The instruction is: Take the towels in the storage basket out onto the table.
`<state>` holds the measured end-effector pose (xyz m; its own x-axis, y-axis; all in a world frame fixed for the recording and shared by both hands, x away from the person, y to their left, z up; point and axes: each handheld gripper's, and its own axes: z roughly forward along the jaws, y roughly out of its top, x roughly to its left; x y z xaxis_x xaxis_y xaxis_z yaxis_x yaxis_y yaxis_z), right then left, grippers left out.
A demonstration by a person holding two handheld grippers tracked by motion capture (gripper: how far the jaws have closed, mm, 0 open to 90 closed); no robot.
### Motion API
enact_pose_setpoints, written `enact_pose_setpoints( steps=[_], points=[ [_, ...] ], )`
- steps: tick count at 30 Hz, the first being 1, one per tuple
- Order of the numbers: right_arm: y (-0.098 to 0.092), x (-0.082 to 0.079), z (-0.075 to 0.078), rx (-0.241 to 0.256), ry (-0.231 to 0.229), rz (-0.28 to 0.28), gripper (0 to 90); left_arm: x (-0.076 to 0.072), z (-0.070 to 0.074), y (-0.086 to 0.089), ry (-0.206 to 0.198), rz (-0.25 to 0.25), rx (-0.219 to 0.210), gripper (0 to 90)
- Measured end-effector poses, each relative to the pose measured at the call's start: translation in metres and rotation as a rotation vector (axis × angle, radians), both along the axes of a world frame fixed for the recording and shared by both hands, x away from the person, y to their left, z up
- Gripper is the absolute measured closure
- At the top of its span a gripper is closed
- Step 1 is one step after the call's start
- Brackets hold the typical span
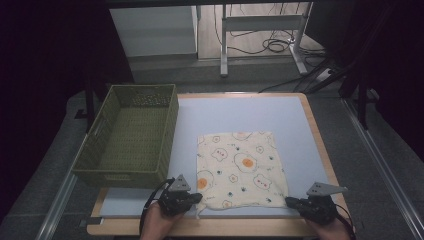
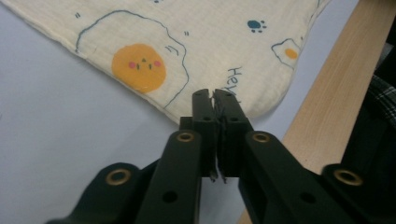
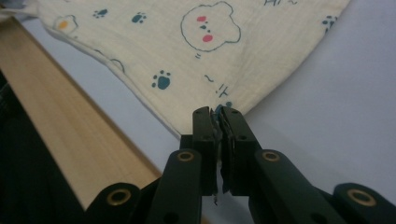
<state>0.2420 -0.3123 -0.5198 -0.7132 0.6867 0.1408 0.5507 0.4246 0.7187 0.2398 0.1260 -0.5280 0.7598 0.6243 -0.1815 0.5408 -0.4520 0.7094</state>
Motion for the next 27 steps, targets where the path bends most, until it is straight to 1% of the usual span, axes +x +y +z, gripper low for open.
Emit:
enact_pose_setpoints(
  steps=[1, 2, 3, 4, 6, 8, 9, 10, 11, 12, 13, 15, 17, 18, 19, 21, 22, 24, 27],
  points=[
    [-0.001, -0.001, 0.002, 0.002, -0.007, -0.002, 83.0, 0.001, 0.001, 0.000, -0.004, 0.013, -0.004, 76.0],
    [-0.002, -0.001, 0.005, 0.006, -0.014, -0.006, 81.9, 0.003, 0.003, 0.001, -0.009, 0.019, -0.006, 75.1],
    [-0.002, -0.001, 0.007, 0.007, -0.023, -0.011, 80.9, 0.007, 0.006, 0.001, -0.016, 0.038, -0.013, 72.9],
    [-0.004, 0.003, 0.011, 0.013, -0.033, -0.017, 79.7, 0.010, 0.008, 0.001, -0.028, 0.053, -0.017, 68.8],
    [-0.005, 0.012, 0.015, 0.017, -0.039, -0.023, 78.4, 0.020, 0.011, 0.000, -0.046, 0.077, -0.009, 63.8],
    [-0.005, 0.023, 0.016, 0.020, -0.044, -0.028, 77.9, 0.031, 0.012, -0.003, -0.054, 0.097, -0.004, 59.8],
    [-0.005, 0.028, 0.016, 0.021, -0.045, -0.030, 76.8, 0.039, 0.012, -0.004, -0.057, 0.106, -0.003, 59.0],
    [-0.005, 0.034, 0.017, 0.014, -0.045, -0.035, 75.3, 0.043, 0.011, -0.005, -0.059, 0.110, 0.002, 57.9],
    [-0.005, 0.037, 0.018, 0.014, -0.052, -0.040, 74.5, 0.051, 0.011, -0.007, -0.070, 0.122, 0.016, 57.2],
    [-0.005, 0.042, 0.020, 0.004, -0.060, -0.049, 73.8, 0.057, 0.011, -0.008, -0.079, 0.134, 0.019, 56.7],
    [-0.005, 0.046, 0.021, 0.003, -0.063, -0.059, 73.3, 0.063, 0.012, -0.009, -0.078, 0.143, 0.014, 56.7],
    [-0.005, 0.055, 0.022, 0.002, -0.062, -0.068, 72.1, 0.075, 0.012, -0.011, -0.095, 0.165, 0.022, 56.6],
    [-0.005, 0.063, 0.022, -0.003, -0.060, -0.076, 71.0, 0.085, 0.013, -0.014, -0.090, 0.186, 0.019, 56.9],
    [-0.004, 0.069, 0.021, -0.002, -0.060, -0.081, 70.6, 0.089, 0.013, -0.015, -0.098, 0.190, 0.026, 56.7],
    [-0.004, 0.073, 0.020, 0.000, -0.055, -0.084, 70.1, 0.095, 0.013, -0.017, -0.112, 0.206, 0.041, 56.7],
    [-0.003, 0.084, 0.018, 0.005, -0.047, -0.091, 69.2, 0.103, 0.013, -0.022, -0.117, 0.224, 0.047, 56.8],
    [-0.002, 0.090, 0.017, 0.005, -0.043, -0.094, 68.1, 0.107, 0.012, -0.024, -0.126, 0.237, 0.052, 56.8],
    [0.002, 0.100, 0.015, -0.006, -0.042, -0.101, 66.6, 0.114, 0.011, -0.028, -0.143, 0.253, 0.079, 56.8],
    [0.007, 0.113, 0.014, -0.009, -0.044, -0.104, 66.2, 0.127, 0.009, -0.029, -0.148, 0.286, 0.096, 57.3]
  ],
)
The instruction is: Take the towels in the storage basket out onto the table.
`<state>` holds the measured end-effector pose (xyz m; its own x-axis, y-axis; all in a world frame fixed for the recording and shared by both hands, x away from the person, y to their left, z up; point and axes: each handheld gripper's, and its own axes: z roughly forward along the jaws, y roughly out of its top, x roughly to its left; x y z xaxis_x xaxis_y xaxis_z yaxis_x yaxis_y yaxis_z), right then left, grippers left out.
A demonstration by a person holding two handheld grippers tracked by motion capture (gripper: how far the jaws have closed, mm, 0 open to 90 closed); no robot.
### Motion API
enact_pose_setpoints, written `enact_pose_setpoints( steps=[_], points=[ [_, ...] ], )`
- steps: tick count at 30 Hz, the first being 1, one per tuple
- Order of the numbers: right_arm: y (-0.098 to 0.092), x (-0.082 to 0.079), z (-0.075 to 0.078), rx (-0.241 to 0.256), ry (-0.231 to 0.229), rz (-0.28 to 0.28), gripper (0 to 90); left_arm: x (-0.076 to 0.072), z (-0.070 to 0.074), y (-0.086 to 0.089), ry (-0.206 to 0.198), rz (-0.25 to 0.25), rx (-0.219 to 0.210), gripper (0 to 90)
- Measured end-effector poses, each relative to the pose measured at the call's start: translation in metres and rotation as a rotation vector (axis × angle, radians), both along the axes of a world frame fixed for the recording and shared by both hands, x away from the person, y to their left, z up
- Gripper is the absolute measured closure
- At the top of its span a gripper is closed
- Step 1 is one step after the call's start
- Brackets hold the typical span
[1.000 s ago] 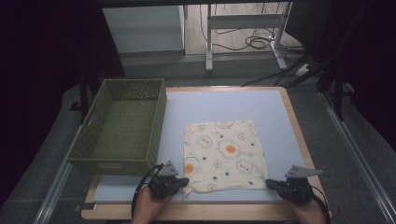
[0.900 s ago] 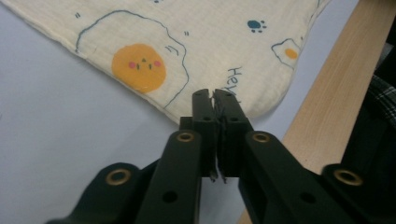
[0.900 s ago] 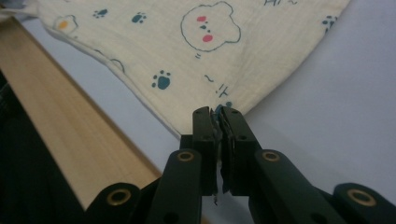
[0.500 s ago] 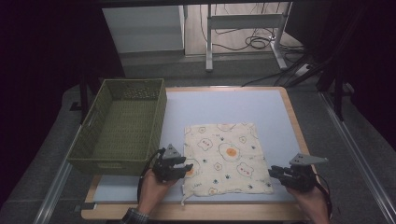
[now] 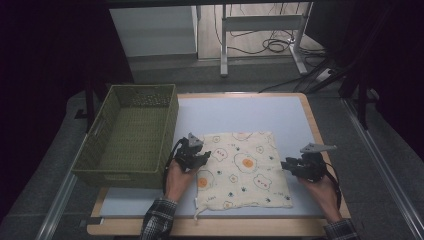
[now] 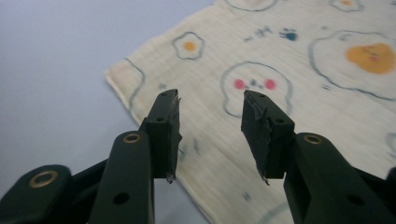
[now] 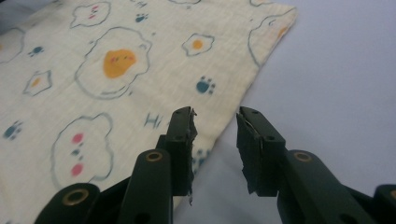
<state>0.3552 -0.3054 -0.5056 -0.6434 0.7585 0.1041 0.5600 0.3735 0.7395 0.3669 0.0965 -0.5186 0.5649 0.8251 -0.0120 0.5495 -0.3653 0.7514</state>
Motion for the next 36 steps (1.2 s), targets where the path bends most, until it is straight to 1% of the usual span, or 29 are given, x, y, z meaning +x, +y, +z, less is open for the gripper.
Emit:
enact_pose_setpoints(
  steps=[2, 5, 6, 7, 8, 11, 12, 13, 15, 16, 17, 19, 20, 21, 22, 23, 24, 25, 26, 28, 29, 30, 31, 32, 33, 34, 35, 36],
  points=[
    [0.004, 0.008, 0.000, -0.007, -0.005, -0.004, 66.0, 0.009, -0.001, 0.001, -0.003, 0.029, 0.011, 58.4],
    [0.009, 0.020, 0.001, -0.010, -0.011, -0.006, 66.2, 0.019, -0.001, 0.001, -0.006, 0.072, 0.013, 60.0],
    [0.009, 0.020, 0.001, -0.010, -0.011, -0.006, 66.2, 0.019, -0.001, 0.001, -0.006, 0.072, 0.013, 60.5],
    [0.010, 0.024, 0.001, -0.012, -0.015, -0.007, 66.2, 0.025, -0.001, 0.001, -0.009, 0.093, 0.023, 60.5],
    [0.013, 0.031, 0.001, -0.014, -0.019, -0.004, 66.3, 0.028, 0.000, 0.001, -0.012, 0.104, 0.033, 60.7],
    [0.019, 0.044, 0.000, -0.019, -0.023, -0.007, 67.0, 0.038, -0.002, 0.002, -0.003, 0.131, 0.033, 60.6],
    [0.023, 0.052, -0.001, -0.024, -0.028, -0.009, 68.4, 0.041, -0.003, 0.002, -0.002, 0.135, 0.036, 61.5],
    [0.023, 0.052, -0.001, -0.024, -0.028, -0.009, 68.4, 0.044, -0.005, 0.002, 0.001, 0.144, 0.037, 61.5],
    [0.026, 0.060, -0.001, -0.038, -0.042, -0.015, 69.1, 0.049, -0.008, 0.003, 0.010, 0.156, 0.029, 61.5],
    [0.028, 0.068, -0.001, -0.037, -0.049, -0.022, 69.9, 0.053, -0.012, 0.002, 0.018, 0.171, 0.023, 61.4],
    [0.028, 0.068, -0.001, -0.037, -0.049, -0.022, 69.9, 0.053, -0.012, 0.002, 0.018, 0.171, 0.023, 61.1],
    [0.029, 0.076, -0.001, -0.039, -0.057, -0.036, 70.7, 0.056, -0.014, 0.001, 0.015, 0.184, 0.027, 60.8],
    [0.029, 0.084, -0.001, -0.026, -0.054, -0.047, 71.6, 0.057, -0.015, 0.001, 0.010, 0.193, 0.028, 59.9],
    [0.029, 0.084, -0.001, -0.026, -0.054, -0.047, 71.6, 0.058, -0.015, 0.002, 0.007, 0.199, 0.033, 59.9],
    [0.029, 0.088, -0.001, -0.029, -0.056, -0.054, 71.8, 0.060, -0.015, 0.002, 0.006, 0.209, 0.020, 58.9],
    [0.030, 0.092, -0.001, -0.039, -0.060, -0.063, 71.8, 0.061, -0.015, 0.003, 0.008, 0.210, 0.024, 57.9],
    [0.031, 0.095, -0.002, -0.040, -0.059, -0.066, 71.8, 0.062, -0.016, 0.003, -0.001, 0.225, 0.031, 57.3],
    [0.031, 0.100, -0.003, -0.040, -0.050, -0.071, 71.8, 0.063, -0.016, 0.003, -0.002, 0.228, 0.029, 56.3],
    [0.032, 0.103, -0.004, -0.046, -0.049, -0.074, 71.8, 0.065, -0.017, 0.004, 0.010, 0.227, 0.024, 55.6],
    [0.035, 0.110, -0.006, -0.049, -0.040, -0.083, 71.1, 0.066, -0.019, 0.003, 0.014, 0.240, 0.048, 54.1],
    [0.036, 0.112, -0.007, -0.047, -0.039, -0.086, 70.9, 0.067, -0.020, 0.003, 0.017, 0.239, 0.049, 53.8],
    [0.037, 0.114, -0.008, -0.039, -0.036, -0.088, 70.3, 0.067, -0.021, 0.004, 0.019, 0.244, 0.030, 52.5],
    [0.040, 0.116, -0.009, -0.029, -0.033, -0.085, 70.0, 0.067, -0.022, 0.005, 0.024, 0.246, 0.020, 52.1],
    [0.042, 0.117, -0.010, -0.028, -0.032, -0.082, 69.6, 0.069, -0.022, 0.007, 0.046, 0.246, -0.008, 52.2],
    [0.047, 0.120, -0.013, -0.071, -0.032, -0.077, 69.2, 0.070, -0.023, 0.009, 0.056, 0.247, -0.025, 52.6],
    [0.049, 0.121, -0.014, -0.090, -0.038, -0.075, 69.9, 0.070, -0.023, 0.010, 0.063, 0.248, -0.036, 52.8],
    [0.051, 0.121, -0.014, -0.094, -0.045, -0.076, 70.4, 0.070, -0.023, 0.010, 0.065, 0.245, -0.036, 53.1],
    [0.052, 0.121, -0.014, -0.100, -0.044, -0.085, 73.2, 0.070, -0.022, 0.009, 0.065, 0.238, -0.035, 54.2]
  ],
)
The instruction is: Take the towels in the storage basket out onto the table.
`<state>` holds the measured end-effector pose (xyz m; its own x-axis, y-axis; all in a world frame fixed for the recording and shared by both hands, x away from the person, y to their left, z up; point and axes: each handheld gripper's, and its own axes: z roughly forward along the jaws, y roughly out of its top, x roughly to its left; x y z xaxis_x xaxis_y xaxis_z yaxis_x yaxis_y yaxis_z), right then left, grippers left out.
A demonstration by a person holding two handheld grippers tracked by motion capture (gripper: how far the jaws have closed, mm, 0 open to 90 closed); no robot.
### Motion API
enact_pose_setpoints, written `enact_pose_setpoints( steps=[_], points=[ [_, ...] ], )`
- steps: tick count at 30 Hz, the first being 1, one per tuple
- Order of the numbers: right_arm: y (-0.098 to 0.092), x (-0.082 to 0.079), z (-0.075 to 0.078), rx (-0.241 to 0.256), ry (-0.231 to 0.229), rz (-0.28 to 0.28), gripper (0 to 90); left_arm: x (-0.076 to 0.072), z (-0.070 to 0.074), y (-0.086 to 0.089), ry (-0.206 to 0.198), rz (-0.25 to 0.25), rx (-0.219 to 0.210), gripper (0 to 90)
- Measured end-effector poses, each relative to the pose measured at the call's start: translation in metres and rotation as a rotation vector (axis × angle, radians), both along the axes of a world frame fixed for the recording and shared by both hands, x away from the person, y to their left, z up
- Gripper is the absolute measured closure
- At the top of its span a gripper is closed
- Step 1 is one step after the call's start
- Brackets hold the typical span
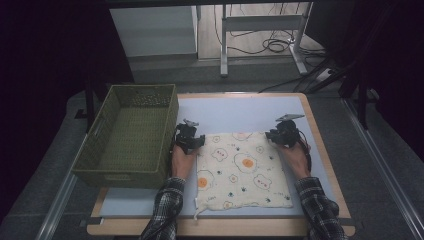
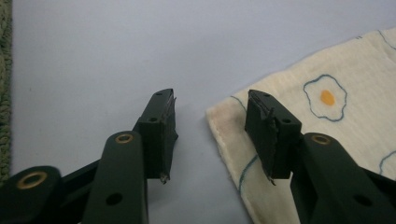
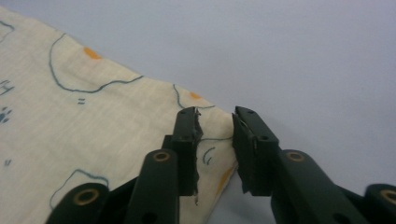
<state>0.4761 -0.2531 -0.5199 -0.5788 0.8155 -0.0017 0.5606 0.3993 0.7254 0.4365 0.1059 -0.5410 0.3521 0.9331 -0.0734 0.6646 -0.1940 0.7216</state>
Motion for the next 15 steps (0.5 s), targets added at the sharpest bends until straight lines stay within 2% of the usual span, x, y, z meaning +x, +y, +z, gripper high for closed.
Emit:
enact_pose_setpoints(
  steps=[2, 4, 5, 6, 7, 9, 10, 15],
  points=[
    [0.002, -0.001, 0.000, -0.001, 0.012, -0.020, 85.8, -0.001, 0.001, -0.002, 0.004, -0.008, -0.003, 61.5],
    [0.003, -0.001, -0.002, 0.021, 0.025, -0.010, 89.8, -0.002, 0.001, -0.004, 0.006, -0.039, -0.009, 73.0],
    [0.003, -0.002, -0.002, 0.028, 0.026, -0.016, 89.9, -0.002, 0.002, -0.006, 0.008, -0.050, -0.011, 81.9],
    [0.003, -0.003, -0.002, 0.022, 0.027, -0.014, 90.0, -0.002, 0.003, -0.008, 0.012, -0.057, 0.004, 85.0],
    [0.004, -0.003, -0.001, 0.018, 0.028, -0.014, 90.0, 0.000, 0.004, -0.008, 0.016, -0.064, 0.012, 86.2],
    [0.005, -0.003, 0.001, -0.015, 0.009, -0.020, 90.0, 0.003, 0.006, -0.007, 0.014, -0.061, 0.006, 87.0],
    [0.005, -0.003, 0.003, -0.015, 0.005, -0.024, 90.0, 0.005, 0.007, -0.006, 0.007, -0.052, -0.002, 87.2],
    [-0.003, 0.005, 0.017, -0.004, -0.024, -0.061, 90.0, 0.013, 0.026, -0.005, -0.059, -0.038, -0.013, 86.9]
  ],
)
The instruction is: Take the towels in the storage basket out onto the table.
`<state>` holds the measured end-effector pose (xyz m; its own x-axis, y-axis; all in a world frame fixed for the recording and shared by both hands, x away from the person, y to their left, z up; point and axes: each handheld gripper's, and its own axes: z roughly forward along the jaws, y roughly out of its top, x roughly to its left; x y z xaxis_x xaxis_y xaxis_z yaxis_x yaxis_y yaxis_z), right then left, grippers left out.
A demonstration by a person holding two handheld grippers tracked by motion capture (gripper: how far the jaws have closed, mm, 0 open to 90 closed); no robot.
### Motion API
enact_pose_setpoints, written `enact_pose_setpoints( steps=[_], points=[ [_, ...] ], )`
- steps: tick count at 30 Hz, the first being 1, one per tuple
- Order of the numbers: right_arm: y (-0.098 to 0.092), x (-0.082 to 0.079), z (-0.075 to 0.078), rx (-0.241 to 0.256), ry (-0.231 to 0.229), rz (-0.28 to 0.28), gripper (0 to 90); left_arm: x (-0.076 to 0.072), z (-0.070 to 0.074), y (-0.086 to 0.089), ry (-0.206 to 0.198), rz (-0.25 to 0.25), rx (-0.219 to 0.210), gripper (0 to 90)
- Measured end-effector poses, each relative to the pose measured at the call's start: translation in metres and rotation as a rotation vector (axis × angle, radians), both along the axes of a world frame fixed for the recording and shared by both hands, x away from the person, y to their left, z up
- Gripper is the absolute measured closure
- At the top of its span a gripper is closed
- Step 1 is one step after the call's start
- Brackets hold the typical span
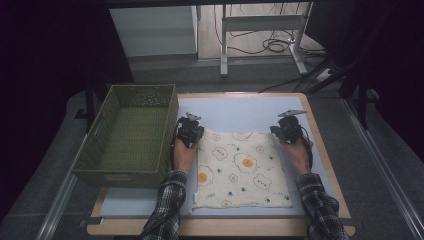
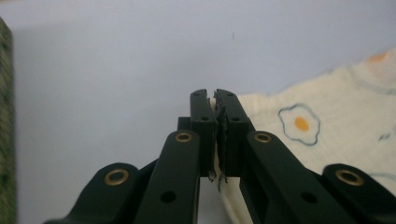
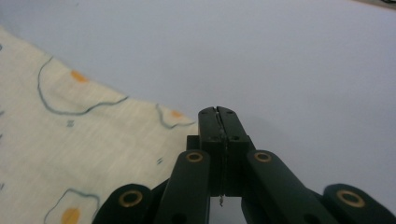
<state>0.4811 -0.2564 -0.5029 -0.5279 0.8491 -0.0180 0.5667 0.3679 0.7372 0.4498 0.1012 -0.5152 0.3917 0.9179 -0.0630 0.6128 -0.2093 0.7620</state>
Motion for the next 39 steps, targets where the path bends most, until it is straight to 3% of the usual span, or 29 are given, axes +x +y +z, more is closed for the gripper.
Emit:
enact_pose_setpoints(
  steps=[3, 4, 7, 8, 10, 12, 13, 15, 17, 21, 25, 27, 29, 34, 36, 39],
  points=[
    [-0.006, 0.002, 0.010, 0.048, -0.006, -0.009, 90.0, -0.001, 0.011, -0.004, -0.020, -0.027, 0.007, 86.4],
    [-0.008, 0.003, 0.012, 0.069, 0.016, 0.008, 90.0, -0.002, 0.012, -0.006, -0.023, -0.032, 0.020, 86.1],
    [-0.008, 0.005, 0.008, 0.034, 0.035, 0.027, 86.9, -0.001, 0.011, -0.009, -0.014, -0.033, 0.031, 85.8],
    [-0.007, 0.007, 0.004, 0.050, 0.053, 0.034, 79.6, -0.001, 0.008, -0.009, -0.009, -0.030, 0.038, 85.8],
    [-0.004, 0.008, -0.005, 0.028, 0.047, 0.033, 70.7, 0.000, 0.004, -0.009, 0.002, -0.027, 0.049, 85.7],
    [-0.003, 0.008, -0.007, 0.017, 0.047, 0.037, 67.5, 0.000, 0.001, -0.007, 0.008, -0.023, 0.049, 85.7],
    [0.000, 0.011, -0.015, -0.025, 0.052, 0.034, 63.8, 0.001, -0.002, -0.005, 0.018, -0.022, 0.050, 85.7],
    [0.001, 0.010, -0.016, -0.013, 0.053, 0.033, 68.6, 0.002, -0.004, -0.004, 0.026, -0.016, 0.050, 85.6],
    [0.002, 0.010, -0.016, 0.012, 0.077, 0.051, 85.8, 0.004, -0.007, -0.003, 0.031, -0.016, 0.053, 85.7],
    [0.009, 0.010, -0.011, -0.058, 0.063, 0.048, 88.3, 0.006, -0.005, 0.000, 0.007, 0.000, 0.037, 86.1],
    [-0.002, 0.014, 0.003, -0.001, -0.001, -0.008, 88.3, 0.005, 0.008, 0.002, -0.037, -0.003, 0.003, 86.1],
    [-0.008, 0.012, 0.013, 0.042, -0.012, -0.010, 88.2, 0.000, 0.014, -0.001, -0.054, -0.017, 0.025, 86.0],
    [-0.011, 0.007, 0.019, 0.042, -0.019, 0.004, 88.2, -0.007, 0.018, -0.003, -0.061, -0.029, 0.039, 85.9],
    [-0.020, -0.015, 0.029, 0.102, -0.010, 0.054, 88.2, -0.031, 0.018, -0.007, -0.074, -0.052, 0.078, 85.8],
    [-0.022, -0.025, 0.029, 0.099, -0.007, 0.076, 88.2, -0.042, 0.016, -0.005, -0.080, -0.072, 0.058, 85.8],
    [-0.023, -0.040, 0.029, 0.093, -0.009, 0.100, 88.2, -0.058, 0.012, -0.008, -0.089, -0.107, 0.084, 85.8]
  ],
)
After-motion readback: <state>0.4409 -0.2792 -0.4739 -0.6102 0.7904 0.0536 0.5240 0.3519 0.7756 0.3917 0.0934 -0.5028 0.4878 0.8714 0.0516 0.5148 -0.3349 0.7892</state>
